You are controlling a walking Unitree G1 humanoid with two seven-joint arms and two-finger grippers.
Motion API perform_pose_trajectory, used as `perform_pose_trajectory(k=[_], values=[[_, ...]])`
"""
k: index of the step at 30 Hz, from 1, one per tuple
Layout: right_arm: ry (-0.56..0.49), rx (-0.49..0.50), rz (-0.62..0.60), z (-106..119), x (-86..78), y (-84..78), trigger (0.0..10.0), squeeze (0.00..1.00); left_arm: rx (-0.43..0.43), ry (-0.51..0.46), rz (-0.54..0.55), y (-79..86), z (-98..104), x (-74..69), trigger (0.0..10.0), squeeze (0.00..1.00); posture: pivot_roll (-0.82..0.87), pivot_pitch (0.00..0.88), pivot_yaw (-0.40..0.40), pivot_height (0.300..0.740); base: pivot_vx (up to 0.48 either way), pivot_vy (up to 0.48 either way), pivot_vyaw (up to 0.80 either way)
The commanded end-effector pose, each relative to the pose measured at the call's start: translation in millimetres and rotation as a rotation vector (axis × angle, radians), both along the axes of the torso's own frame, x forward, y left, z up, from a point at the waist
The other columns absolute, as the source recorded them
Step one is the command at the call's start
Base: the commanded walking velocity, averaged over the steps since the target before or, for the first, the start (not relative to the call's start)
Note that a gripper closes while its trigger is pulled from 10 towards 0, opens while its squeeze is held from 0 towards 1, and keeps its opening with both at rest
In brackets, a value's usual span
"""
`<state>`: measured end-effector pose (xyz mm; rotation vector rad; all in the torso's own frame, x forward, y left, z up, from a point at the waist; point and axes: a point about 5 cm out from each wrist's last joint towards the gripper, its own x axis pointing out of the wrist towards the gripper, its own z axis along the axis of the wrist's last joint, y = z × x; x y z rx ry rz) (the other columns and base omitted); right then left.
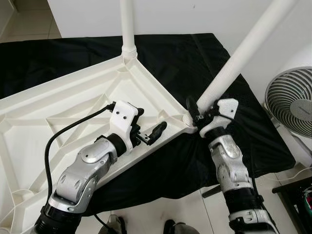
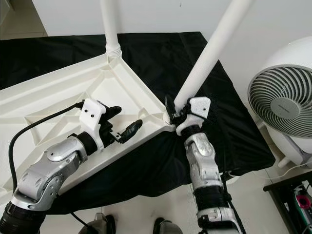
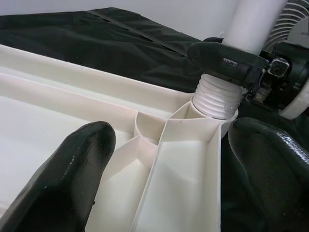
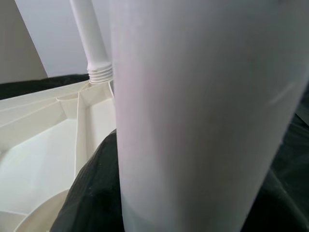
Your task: Building children table
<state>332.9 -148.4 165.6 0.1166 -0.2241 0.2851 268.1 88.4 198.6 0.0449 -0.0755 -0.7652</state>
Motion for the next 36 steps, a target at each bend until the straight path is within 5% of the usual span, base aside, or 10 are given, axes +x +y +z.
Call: perform_pose_trajectory(k=[1, 17, 30, 36], values=[[0.355, -0.065, -0.067, -68, -9.2, -18.2, 10.0, 0.00, 0.010, 0.009, -0.037, -1.8, -1, -2.1, 10.0, 0.00, 0.14, 0.194, -0.001, 0.740, 0.000, 0.000, 0.00], [0.289, -0.335, 0.105, -57, 2.3, 17.3, 10.0, 0.00, 0.002, 0.007, -0.019, 0.5, 0, -3.3, 10.0, 0.00, 0.15, 0.203, -0.012, 0.740, 0.000, 0.000, 0.00], [0.116, -0.373, 0.036, -70, -31.2, 9.7, 10.0, 0.00, -0.004, 0.009, -0.009, 2.0, 0, -2.2, 10.0, 0.00, 0.14, 0.211, -0.006, 0.740, 0.000, 0.000, 0.00], [0.086, -0.328, -0.036, -72, -34.4, -1.6, 10.0, 0.00, -0.004, 0.007, -0.015, 1.2, 1, -1.7, 10.0, 0.00, 0.13, 0.211, -0.001, 0.740, 0.000, 0.000, 0.00]])
